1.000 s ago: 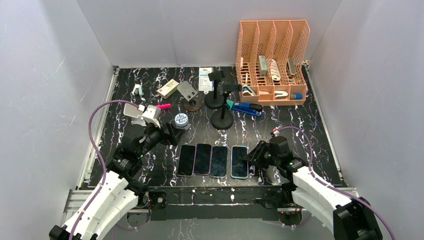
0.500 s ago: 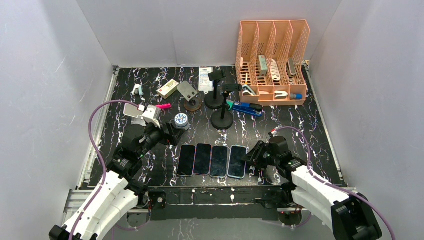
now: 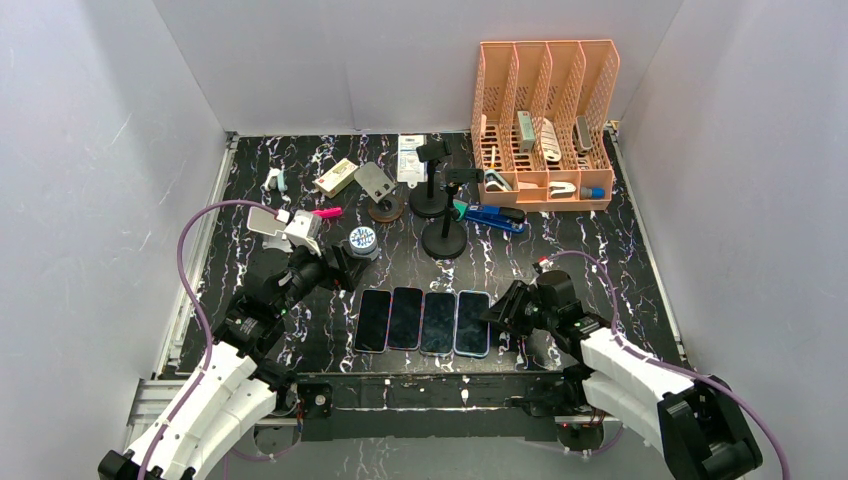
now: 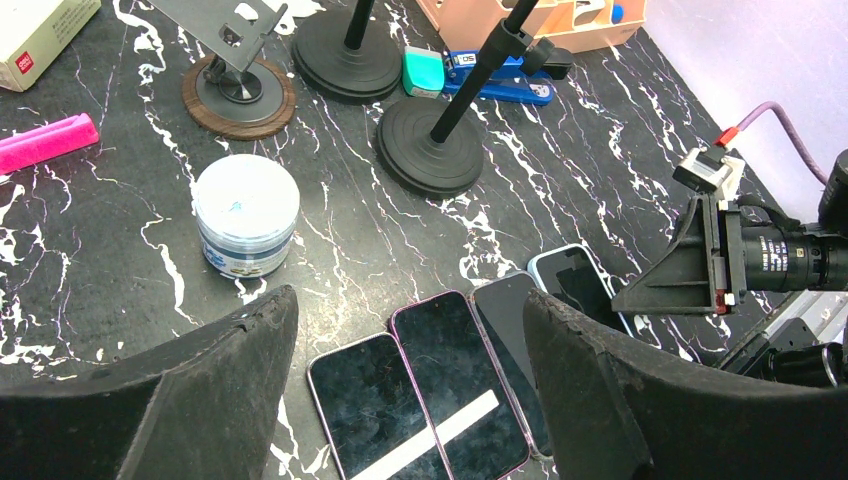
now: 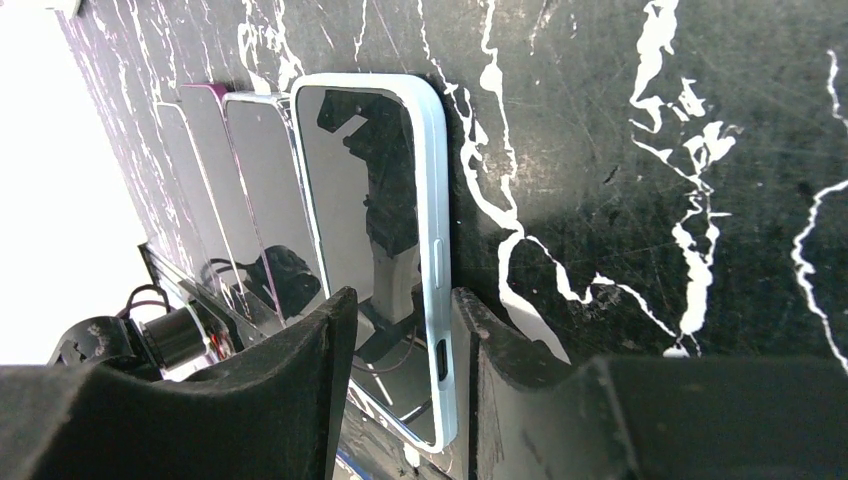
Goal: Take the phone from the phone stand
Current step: Move the phone to the center of the board, then reset both arms
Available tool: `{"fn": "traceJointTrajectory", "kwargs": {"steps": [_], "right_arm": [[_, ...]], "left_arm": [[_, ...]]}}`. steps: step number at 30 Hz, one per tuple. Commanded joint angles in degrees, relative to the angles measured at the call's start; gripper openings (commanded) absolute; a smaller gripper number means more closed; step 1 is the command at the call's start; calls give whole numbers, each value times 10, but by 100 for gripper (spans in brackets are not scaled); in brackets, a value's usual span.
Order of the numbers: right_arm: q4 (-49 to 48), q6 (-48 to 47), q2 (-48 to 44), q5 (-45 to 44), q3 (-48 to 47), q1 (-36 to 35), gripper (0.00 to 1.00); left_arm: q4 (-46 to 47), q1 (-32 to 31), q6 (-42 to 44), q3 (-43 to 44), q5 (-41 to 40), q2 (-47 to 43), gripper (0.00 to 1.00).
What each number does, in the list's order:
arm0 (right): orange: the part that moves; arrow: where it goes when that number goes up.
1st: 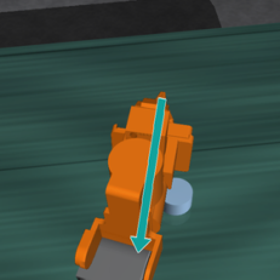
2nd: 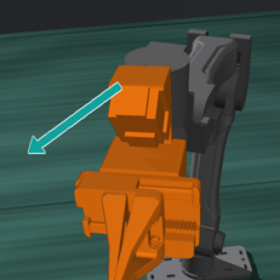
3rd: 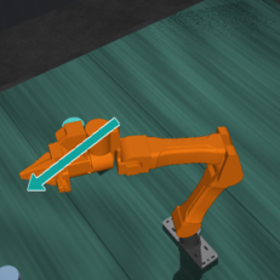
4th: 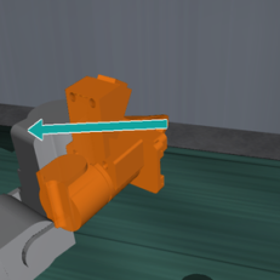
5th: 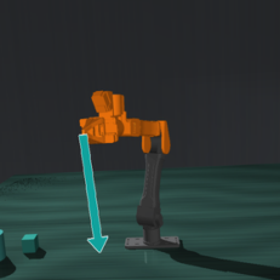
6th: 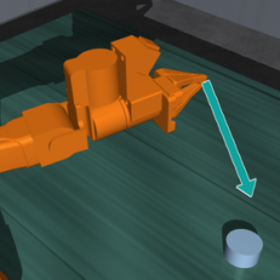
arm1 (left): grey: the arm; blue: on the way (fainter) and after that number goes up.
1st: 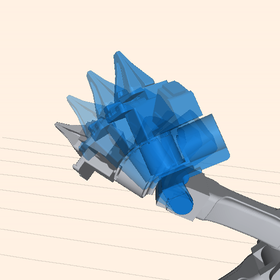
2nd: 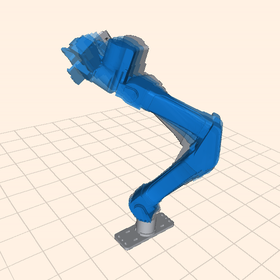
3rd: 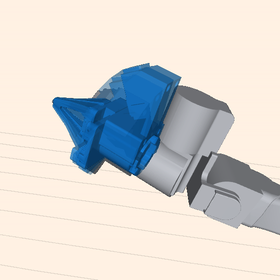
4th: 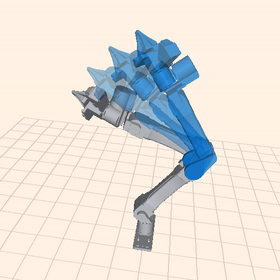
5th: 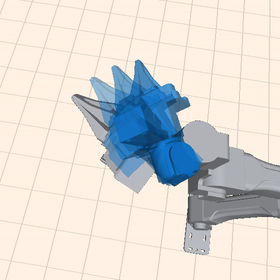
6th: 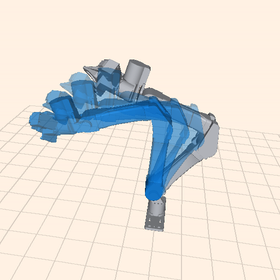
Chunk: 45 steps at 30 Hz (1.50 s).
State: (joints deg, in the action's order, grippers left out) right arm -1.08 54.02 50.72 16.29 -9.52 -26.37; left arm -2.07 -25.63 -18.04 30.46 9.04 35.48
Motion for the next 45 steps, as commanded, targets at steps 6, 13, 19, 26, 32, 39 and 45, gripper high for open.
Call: {"fn": "traceJointTrajectory", "kwargs": {"steps": [6,13,19,26,32,39,45], "right_arm": [[8,-27,29,12,-1,-2,48],[-22,-33,49,35,-2,-3,49],[-37,-38,66,52,-6,-4,49],[-6,-42,38,32,-17,-5,53],[67,-53,-34,-14,-41,-5,56],[134,-65,-109,-54,-64,-6,59],[195,-105,-161,-105,-116,-7,59]], "left_arm": [[0,0,3,7,2,0,80],[0,0,3,7,1,1,80],[0,0,3,7,3,1,80],[0,0,3,7,2,2,80],[0,0,3,7,4,3,80],[-1,0,2,8,3,3,80],[-20,0,-26,18,-42,18,80]]}}
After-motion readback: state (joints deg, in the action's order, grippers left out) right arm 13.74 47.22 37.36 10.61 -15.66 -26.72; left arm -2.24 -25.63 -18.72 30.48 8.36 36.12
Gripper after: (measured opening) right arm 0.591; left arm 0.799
